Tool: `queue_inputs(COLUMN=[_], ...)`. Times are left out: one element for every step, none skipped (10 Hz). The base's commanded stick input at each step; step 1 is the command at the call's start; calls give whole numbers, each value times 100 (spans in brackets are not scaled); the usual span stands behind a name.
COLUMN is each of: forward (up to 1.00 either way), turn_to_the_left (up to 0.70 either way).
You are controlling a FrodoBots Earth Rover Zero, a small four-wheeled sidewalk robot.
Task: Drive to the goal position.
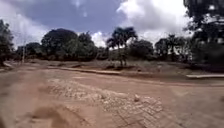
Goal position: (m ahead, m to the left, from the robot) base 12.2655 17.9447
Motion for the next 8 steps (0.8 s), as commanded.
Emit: queue_inputs(forward=[70,70,70,70,70,70,70,70], turn_to_the_left=[-7,27,27,27,27,27,27,27])
